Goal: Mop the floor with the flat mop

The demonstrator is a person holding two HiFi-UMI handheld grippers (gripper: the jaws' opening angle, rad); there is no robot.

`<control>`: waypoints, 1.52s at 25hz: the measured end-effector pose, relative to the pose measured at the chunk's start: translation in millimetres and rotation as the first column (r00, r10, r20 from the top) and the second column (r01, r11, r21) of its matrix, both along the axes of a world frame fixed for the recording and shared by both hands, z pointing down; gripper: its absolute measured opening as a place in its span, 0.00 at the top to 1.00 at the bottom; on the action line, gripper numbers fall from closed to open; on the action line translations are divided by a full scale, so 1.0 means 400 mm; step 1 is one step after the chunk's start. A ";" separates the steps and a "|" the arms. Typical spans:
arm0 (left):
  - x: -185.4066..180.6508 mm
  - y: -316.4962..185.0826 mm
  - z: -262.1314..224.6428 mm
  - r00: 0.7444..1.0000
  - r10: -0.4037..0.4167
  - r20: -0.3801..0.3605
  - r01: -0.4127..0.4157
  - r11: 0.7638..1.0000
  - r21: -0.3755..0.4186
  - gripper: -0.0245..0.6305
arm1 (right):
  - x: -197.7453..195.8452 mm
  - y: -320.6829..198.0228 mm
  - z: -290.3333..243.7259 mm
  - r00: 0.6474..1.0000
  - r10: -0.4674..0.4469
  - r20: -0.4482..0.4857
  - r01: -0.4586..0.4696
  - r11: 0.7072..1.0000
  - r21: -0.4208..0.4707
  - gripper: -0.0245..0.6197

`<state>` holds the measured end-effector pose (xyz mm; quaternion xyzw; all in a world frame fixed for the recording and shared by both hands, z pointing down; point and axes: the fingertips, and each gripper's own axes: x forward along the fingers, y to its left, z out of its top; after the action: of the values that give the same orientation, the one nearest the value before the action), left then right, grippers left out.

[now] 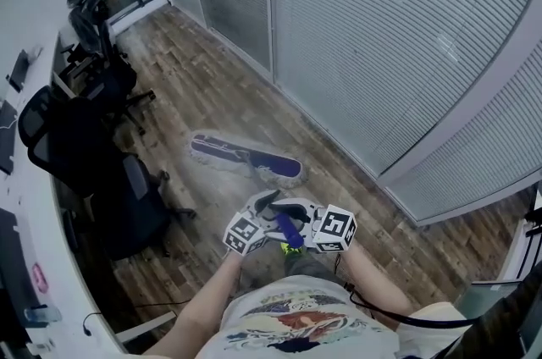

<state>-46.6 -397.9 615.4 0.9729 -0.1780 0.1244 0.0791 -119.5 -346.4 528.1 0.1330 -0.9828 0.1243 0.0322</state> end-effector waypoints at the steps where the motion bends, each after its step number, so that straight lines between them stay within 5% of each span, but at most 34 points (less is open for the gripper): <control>1: -0.008 0.050 0.002 1.000 0.011 -0.003 -0.011 1.000 0.002 0.61 | -0.010 0.048 0.003 1.000 0.009 -0.007 -0.009 1.000 0.000 0.58; 8: -0.064 0.420 0.007 0.997 0.063 -0.039 -0.063 0.998 0.005 0.61 | -0.067 0.401 0.006 0.991 0.134 0.012 -0.134 0.991 -0.012 0.58; 19: -0.039 0.836 -0.098 0.973 0.177 -0.146 -0.180 0.984 -0.008 0.61 | -0.037 0.768 -0.096 0.930 0.361 0.069 -0.358 0.932 -0.050 0.58; 29: 0.000 1.213 -0.167 0.929 0.298 -0.220 -0.308 0.951 -0.012 0.61 | 0.025 1.102 -0.161 0.825 0.561 0.063 -0.558 0.828 -0.061 0.60; 36: 0.040 1.512 -0.187 0.884 0.390 -0.258 -0.406 0.914 -0.006 0.61 | 0.077 1.381 -0.183 0.772 0.632 0.062 -0.632 0.775 -0.023 0.63; 38: 0.023 1.585 -0.183 0.868 0.435 -0.241 -0.444 0.896 0.018 0.61 | 0.056 1.446 -0.182 0.783 0.620 0.043 -0.621 0.784 -0.003 0.64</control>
<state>-37.4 236.2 542.2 0.9939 0.0614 0.0248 0.0880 -96.9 231.9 455.2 0.4461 -0.8856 0.1251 -0.0317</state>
